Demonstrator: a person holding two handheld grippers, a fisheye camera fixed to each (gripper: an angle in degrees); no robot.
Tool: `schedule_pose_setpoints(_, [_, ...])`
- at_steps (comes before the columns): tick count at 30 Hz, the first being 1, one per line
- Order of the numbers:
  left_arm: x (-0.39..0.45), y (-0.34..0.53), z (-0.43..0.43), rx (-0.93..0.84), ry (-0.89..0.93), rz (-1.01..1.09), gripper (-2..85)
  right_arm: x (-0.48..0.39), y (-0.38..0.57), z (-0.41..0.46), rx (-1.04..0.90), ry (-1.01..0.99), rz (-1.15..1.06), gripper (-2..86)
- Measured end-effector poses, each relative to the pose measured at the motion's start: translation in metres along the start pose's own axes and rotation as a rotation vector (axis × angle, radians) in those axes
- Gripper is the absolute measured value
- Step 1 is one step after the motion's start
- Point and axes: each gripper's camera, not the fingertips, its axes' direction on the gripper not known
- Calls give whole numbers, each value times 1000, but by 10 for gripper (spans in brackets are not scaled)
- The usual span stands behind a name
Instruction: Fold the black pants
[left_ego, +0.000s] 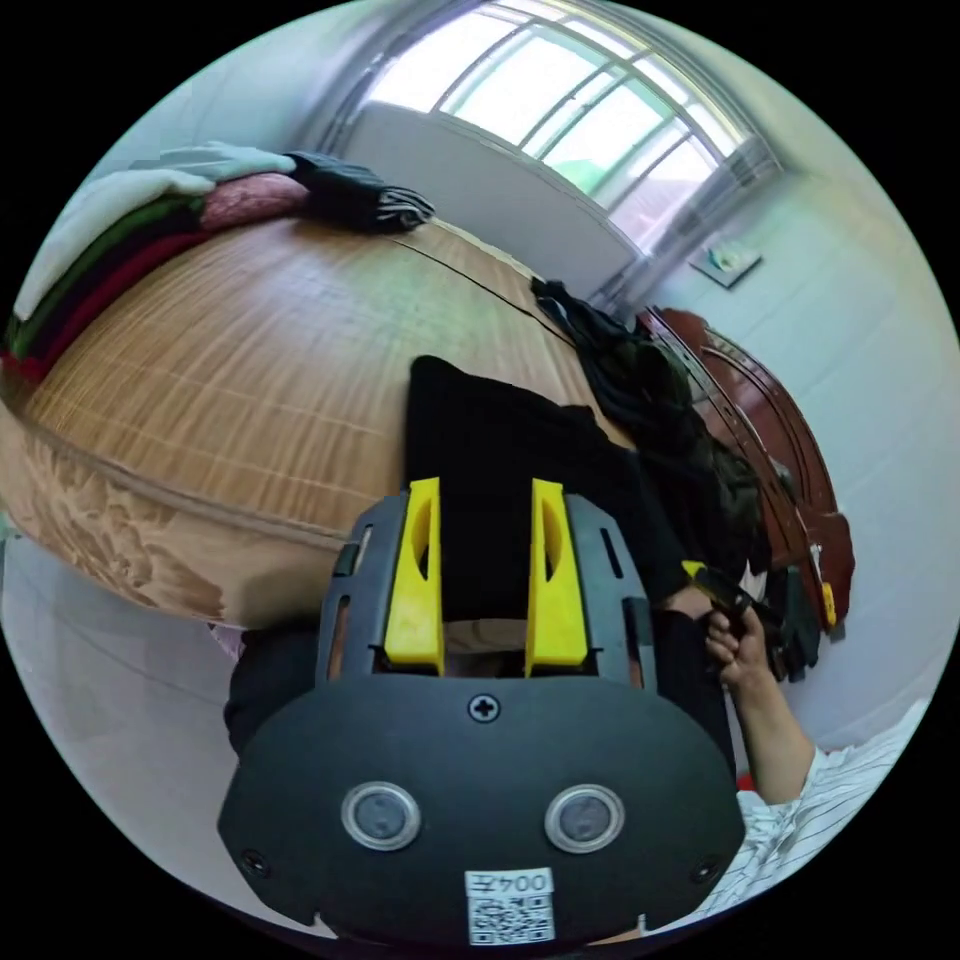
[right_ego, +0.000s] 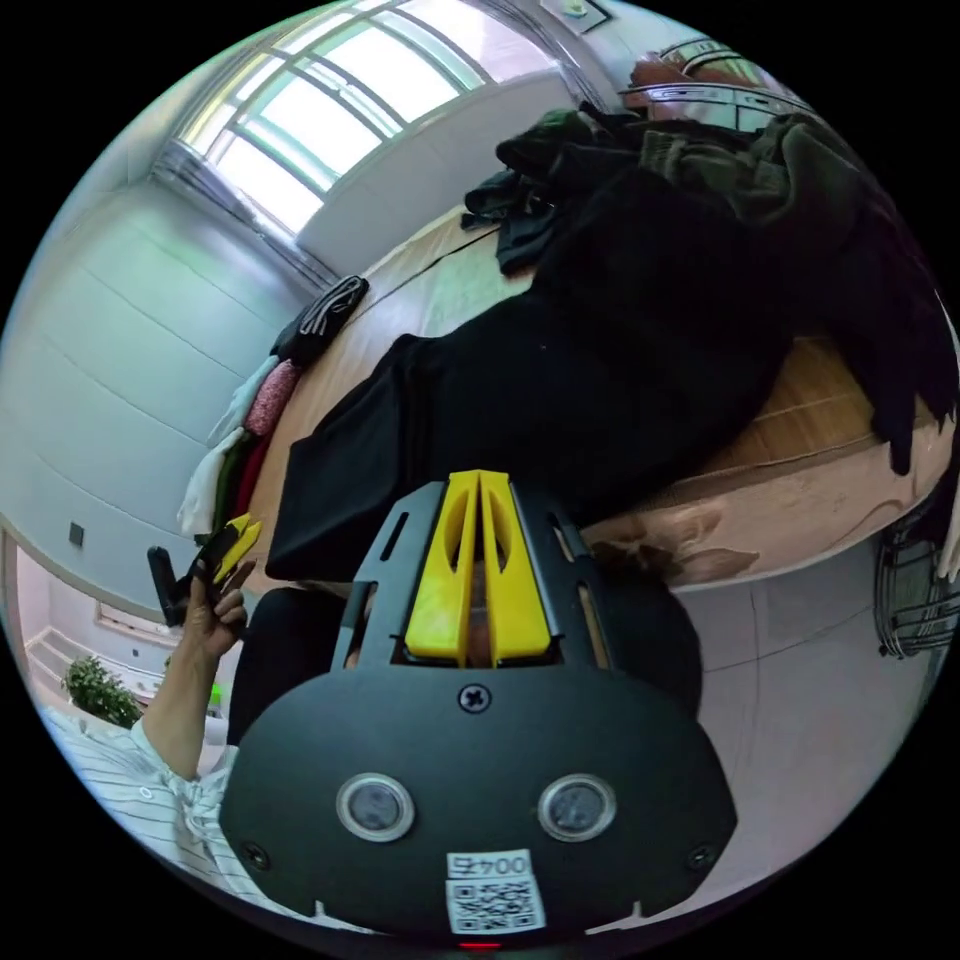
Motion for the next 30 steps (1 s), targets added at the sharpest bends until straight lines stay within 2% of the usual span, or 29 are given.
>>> schedule_pose_setpoints(2, [-13, -7, 6, 11, -21, -13, 176, -14, 12, 22, -55, -45, -17, -7])
schedule_pose_setpoints(6, [-15, -35, 46, -83, -29, 17, 191, -30, 9, 25, -53, -23, -49, -7])
schedule_pose_setpoints(10, [-3, -59, 92, -147, -11, 75, 174, -21, 3, 28, -73, -80, 16, -7])
schedule_pose_setpoints(15, [9, -51, 130, -160, -112, 150, 143, -26, 1, 25, -59, -90, 36, -7])
schedule_pose_setpoints(21, [-2, -39, 160, -86, 26, 119, 153, -47, -5, 28, -68, -73, 13, -7])
schedule_pose_setpoints(25, [21, -45, 195, -145, -185, 223, 91, -58, -10, 29, -69, -74, 20, -7])
schedule_pose_setpoints(30, [33, -44, 205, -84, -310, 255, 44, -78, -12, 25, -64, -57, 2, -7])
